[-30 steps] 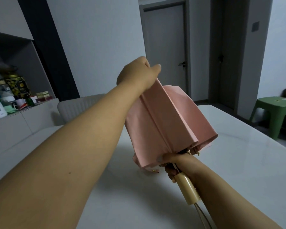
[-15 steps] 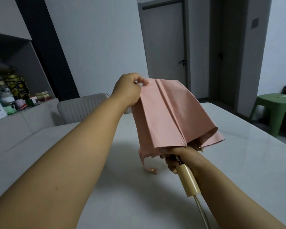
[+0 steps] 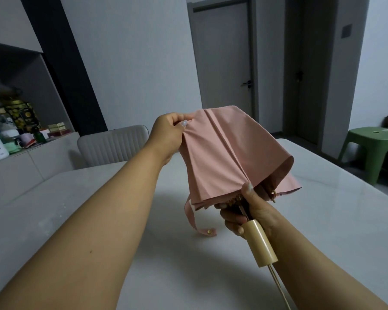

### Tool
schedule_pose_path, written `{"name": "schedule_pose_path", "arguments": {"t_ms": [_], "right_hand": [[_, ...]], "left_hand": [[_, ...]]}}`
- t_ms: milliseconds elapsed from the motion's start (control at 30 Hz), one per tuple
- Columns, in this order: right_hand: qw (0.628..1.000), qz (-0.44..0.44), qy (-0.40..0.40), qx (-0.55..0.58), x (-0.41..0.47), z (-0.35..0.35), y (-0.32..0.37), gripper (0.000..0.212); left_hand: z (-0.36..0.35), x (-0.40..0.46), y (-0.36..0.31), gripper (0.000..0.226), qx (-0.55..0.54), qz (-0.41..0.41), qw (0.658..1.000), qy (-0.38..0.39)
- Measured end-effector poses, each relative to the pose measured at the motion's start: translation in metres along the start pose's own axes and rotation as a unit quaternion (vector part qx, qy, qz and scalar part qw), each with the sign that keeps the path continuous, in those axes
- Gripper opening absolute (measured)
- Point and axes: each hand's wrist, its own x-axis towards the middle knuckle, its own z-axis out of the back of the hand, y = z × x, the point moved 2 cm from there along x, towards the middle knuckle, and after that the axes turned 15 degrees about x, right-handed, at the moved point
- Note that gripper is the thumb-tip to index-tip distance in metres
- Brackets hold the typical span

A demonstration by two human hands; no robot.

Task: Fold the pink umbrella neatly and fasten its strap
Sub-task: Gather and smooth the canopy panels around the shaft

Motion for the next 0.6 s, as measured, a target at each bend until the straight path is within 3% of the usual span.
{"name": "schedule_pose_path", "arguments": {"t_ms": [200,333,433,533,600], "right_hand": [[0.99,0.032,-0.108,-0.083,0.003,0.0,0.0,0.042],[0.975,0.045,-0.16,-0.145,0.0,0.0,0.0,0.03],[0.964,0.072,-0.166,-0.193,-0.004,-0.003,-0.001,0.021],[0.965,0.07,-0.152,-0.201,-0.006,-0.005,-0.001,0.025],[0.967,0.051,-0.14,-0.205,-0.008,-0.007,0.0,0.026]], "left_hand": [[-0.009,-0.002,0.008,0.024,-0.017,-0.004,1.0,-0.015],[-0.016,0.003,-0.01,0.032,0.142,0.05,0.989,0.006],[-0.034,-0.013,-0.028,0.07,0.222,0.107,0.967,0.069],[-0.057,-0.03,-0.017,0.1,0.132,0.123,0.978,0.1],[-0.061,-0.033,-0.005,0.105,0.044,0.135,0.986,0.086]]}}
